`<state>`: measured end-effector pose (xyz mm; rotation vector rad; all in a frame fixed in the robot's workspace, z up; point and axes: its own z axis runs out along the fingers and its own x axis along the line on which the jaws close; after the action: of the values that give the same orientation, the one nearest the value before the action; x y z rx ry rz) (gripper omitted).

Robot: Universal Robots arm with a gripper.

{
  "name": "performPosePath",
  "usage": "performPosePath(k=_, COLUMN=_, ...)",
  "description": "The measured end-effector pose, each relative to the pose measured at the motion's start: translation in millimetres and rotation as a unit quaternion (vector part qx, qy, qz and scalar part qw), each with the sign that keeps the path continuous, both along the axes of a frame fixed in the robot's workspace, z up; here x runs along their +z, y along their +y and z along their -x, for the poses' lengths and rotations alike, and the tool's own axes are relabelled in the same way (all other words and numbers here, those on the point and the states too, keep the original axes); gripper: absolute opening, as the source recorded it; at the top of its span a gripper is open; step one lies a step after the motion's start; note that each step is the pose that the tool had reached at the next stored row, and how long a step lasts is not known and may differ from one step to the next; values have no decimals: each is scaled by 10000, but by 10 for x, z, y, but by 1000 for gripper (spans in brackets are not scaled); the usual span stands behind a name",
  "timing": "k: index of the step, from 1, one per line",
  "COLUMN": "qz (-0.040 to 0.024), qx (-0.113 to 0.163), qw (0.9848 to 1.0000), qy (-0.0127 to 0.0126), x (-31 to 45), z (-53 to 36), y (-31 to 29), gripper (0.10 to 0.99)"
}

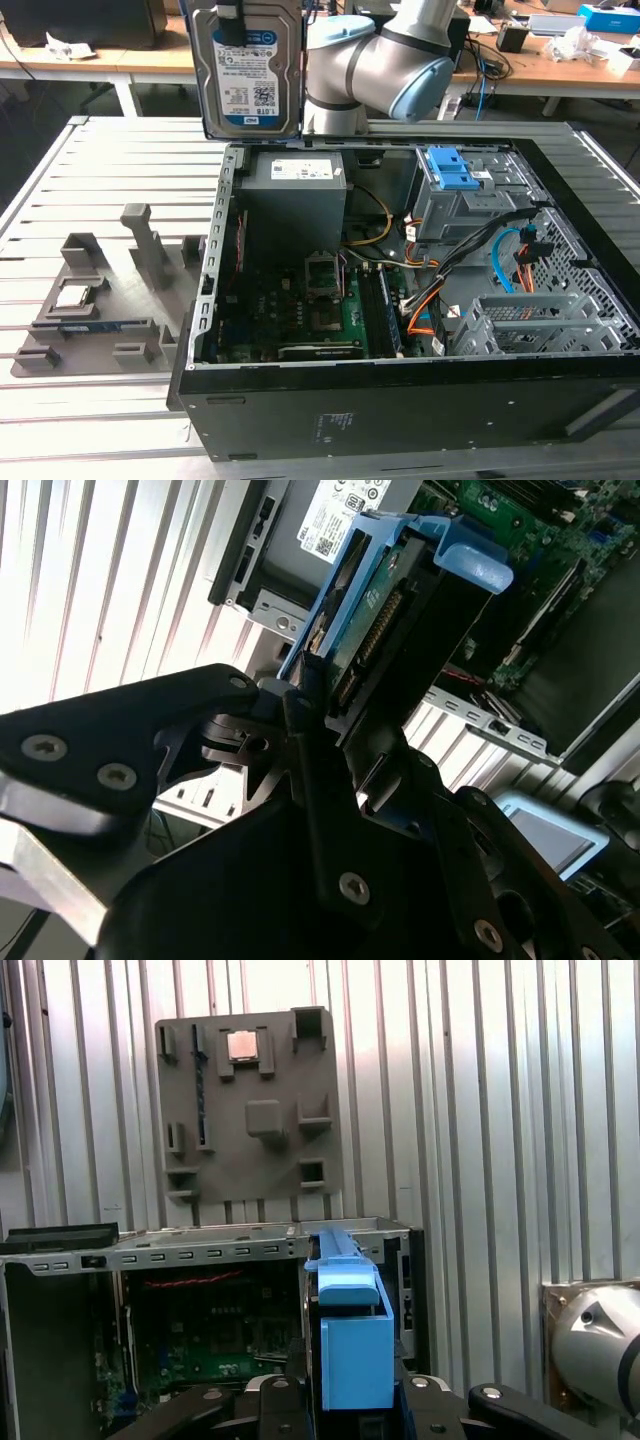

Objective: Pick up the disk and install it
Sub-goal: 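Pick up the disk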

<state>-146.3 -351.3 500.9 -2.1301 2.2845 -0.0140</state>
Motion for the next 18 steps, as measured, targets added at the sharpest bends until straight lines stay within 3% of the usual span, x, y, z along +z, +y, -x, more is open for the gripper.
performPosePath(k=7, qz=0, qx=-1, qw=10000, qy=0, x=-1, z=-152, y=0, gripper=365)
performPosePath(k=13, qz=0, qx=0, qw=10000, qy=0, x=-1, z=-340, y=0, gripper=365)
performPosePath(k=18, qz=1, qx=-1, qw=10000, qy=0, x=-1, z=-382, y=0, gripper=365)
